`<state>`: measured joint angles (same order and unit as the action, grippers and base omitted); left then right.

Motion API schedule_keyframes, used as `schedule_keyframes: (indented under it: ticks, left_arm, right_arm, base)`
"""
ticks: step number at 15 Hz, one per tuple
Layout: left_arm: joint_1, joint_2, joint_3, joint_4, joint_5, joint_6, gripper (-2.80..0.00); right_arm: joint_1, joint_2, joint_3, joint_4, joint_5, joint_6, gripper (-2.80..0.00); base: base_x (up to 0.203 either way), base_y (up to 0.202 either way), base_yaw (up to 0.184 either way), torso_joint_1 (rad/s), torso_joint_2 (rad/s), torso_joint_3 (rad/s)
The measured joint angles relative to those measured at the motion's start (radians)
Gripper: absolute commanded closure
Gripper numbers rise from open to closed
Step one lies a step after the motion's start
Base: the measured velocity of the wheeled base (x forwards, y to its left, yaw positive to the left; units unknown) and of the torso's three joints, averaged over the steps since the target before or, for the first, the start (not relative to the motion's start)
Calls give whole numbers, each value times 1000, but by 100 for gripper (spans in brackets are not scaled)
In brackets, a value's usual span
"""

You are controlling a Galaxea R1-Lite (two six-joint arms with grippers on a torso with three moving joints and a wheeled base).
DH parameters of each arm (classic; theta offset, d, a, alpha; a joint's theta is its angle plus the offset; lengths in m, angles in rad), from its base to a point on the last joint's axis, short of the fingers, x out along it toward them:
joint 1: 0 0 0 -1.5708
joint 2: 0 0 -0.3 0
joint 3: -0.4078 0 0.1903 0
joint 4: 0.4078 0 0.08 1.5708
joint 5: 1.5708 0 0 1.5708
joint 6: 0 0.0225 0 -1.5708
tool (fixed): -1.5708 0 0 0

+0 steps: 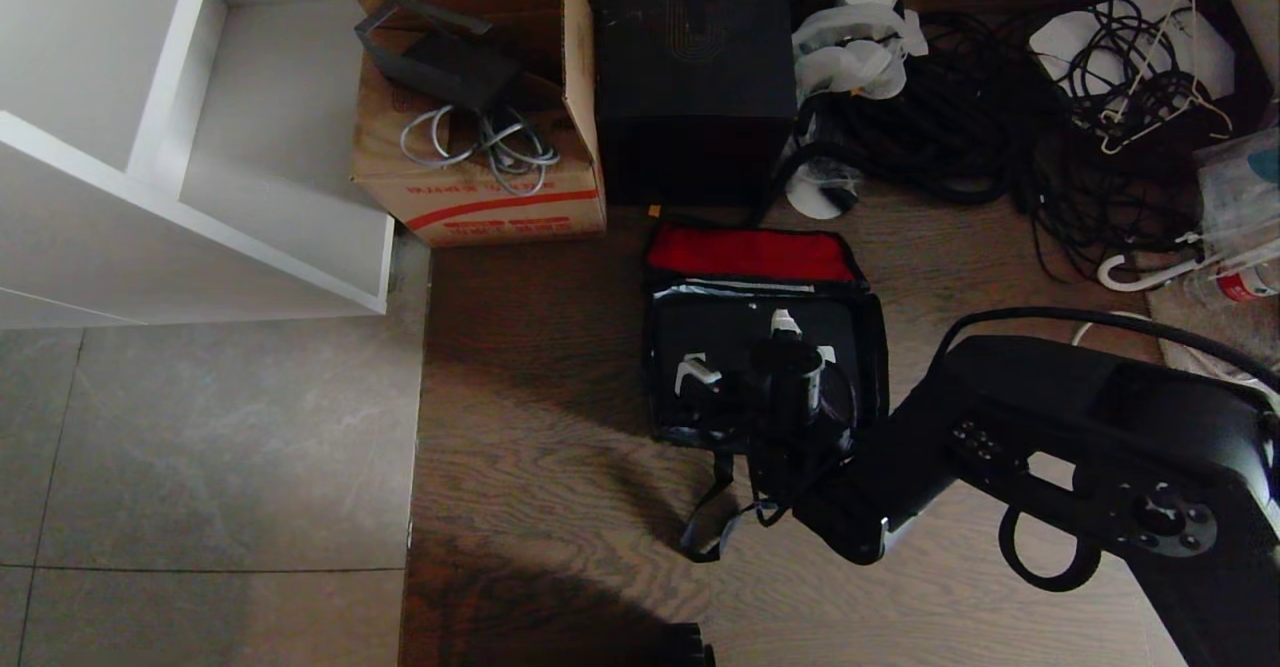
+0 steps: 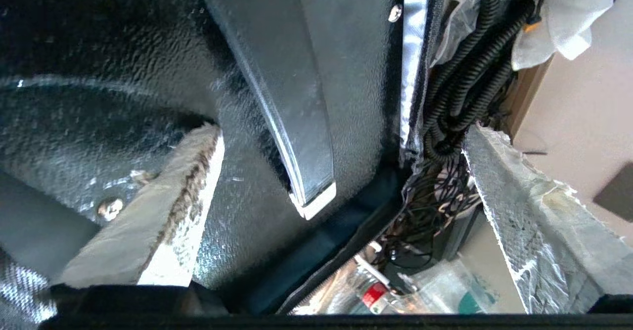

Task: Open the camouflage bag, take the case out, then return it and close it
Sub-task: Grip the handle

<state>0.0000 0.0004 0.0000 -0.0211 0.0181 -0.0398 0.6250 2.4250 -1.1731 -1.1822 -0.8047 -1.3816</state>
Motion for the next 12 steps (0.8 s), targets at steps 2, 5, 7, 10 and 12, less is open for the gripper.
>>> schedule_keyframes:
  ticks: [2,5,7,10,12]
  left_arm:
    - [0,0,0,0,0,0,0]
    - [0,0,0,0,0,0,0]
    - [0,0,0,0,0,0,0]
    - [0,0,0,0,0,0,0]
    - [0,0,0,0,0,0,0]
  right_arm:
    - [-4,14,-30,-26,0,-1,-280]
    - [-8,32,-97,-42,1,-12,-280]
    - [-14,46,-160,-58,5,-15,-280]
    - [-16,60,-233,-57,1,-13,-280]
    - [-21,62,-261,-56,0,-14,-280]
  base:
    - [0,0,0,0,0,0]
    - [0,0,0,0,0,0]
    - [0,0,0,0,0,0]
    - [0,0,0,0,0,0]
    - [0,0,0,0,0,0]
